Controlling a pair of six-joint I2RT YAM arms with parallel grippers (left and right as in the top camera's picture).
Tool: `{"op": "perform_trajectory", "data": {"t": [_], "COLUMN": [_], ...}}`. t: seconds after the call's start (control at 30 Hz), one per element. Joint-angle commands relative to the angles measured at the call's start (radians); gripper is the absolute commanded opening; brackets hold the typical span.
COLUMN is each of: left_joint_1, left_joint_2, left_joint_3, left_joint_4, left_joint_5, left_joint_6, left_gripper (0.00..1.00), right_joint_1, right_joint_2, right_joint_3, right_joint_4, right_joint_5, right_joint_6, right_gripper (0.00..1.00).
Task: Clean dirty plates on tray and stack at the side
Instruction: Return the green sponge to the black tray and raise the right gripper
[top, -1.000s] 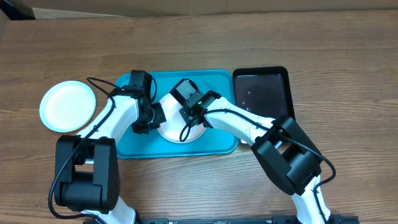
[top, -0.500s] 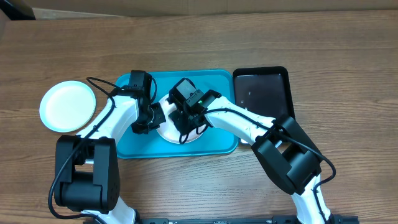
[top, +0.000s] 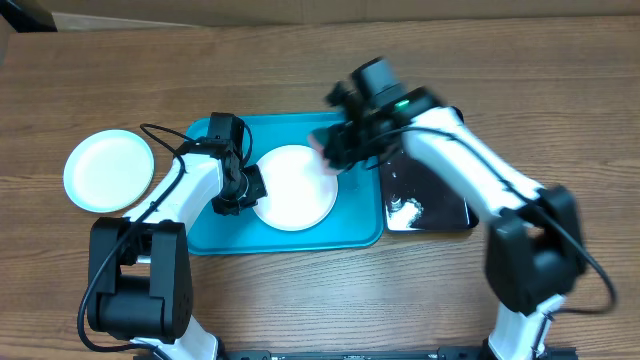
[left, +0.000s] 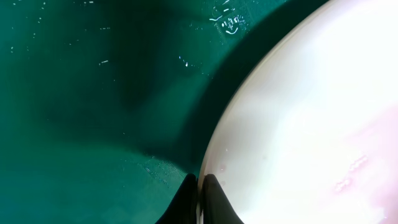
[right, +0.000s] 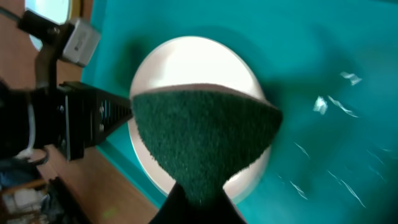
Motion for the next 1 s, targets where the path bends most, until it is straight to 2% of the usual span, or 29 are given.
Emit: {"op": "perform_trajectory", "data": {"t": [0.0,0.13,0.3,0.7,0.73,0.77,0.8,0.9,0.97], "left_joint_1": [-0.008,-0.008,-0.008,-0.008,-0.008,-0.008,-0.008,-0.008,-0.008], "left_joint_2": [-0.015,-0.015,-0.015,-0.015,-0.015,-0.015,-0.015,-0.015,-0.015], "left_joint_3": [-0.009,-0.009,-0.009,-0.009,-0.009,-0.009,-0.009,-0.009,-0.009], "left_joint_4": [0.002,0.007,0.008,0.008,0.008,0.008,0.008,0.007,0.005], "left_joint_5": [0.003,0.003,0.003,0.003,0.003,0.003,0.003,0.003,0.003], "left_joint_6": [0.020,0.020,0.019,0.020,0.020,0.019,0.019,0.019,0.019], "left_gripper": [0.04,0.05,0.06,0.07,0.07,0.07,0.09,0.17,0.29], "right_joint_1": [-0.058,-0.123,-0.164,-0.181,-0.180,-0.180,-0.180,-0.182,-0.190], "right_joint_2": [-0.063,-0.060,-0.057,-0.036,-0.034,-0.031,-0.031,-0.037,-0.048], "right_joint_3": [0.026,0.008,-0.079,-0.317,-0.325,-0.332,-0.333,-0.308,-0.254], "right_joint_4": [-0.109,-0.225,-0.190,0.134,0.147,0.156,0.158,0.145,0.108], "right_joint_5": [0.121,0.356,0.548,0.578,0.578,0.578,0.575,0.566,0.566], "right_joint_6": [-0.004,-0.003,0.048,0.050,0.049,0.049,0.049,0.049,0.050], "right_gripper": [0.04,0.04,0.04,0.06,0.23,0.55,0.62,0.65,0.66]}}
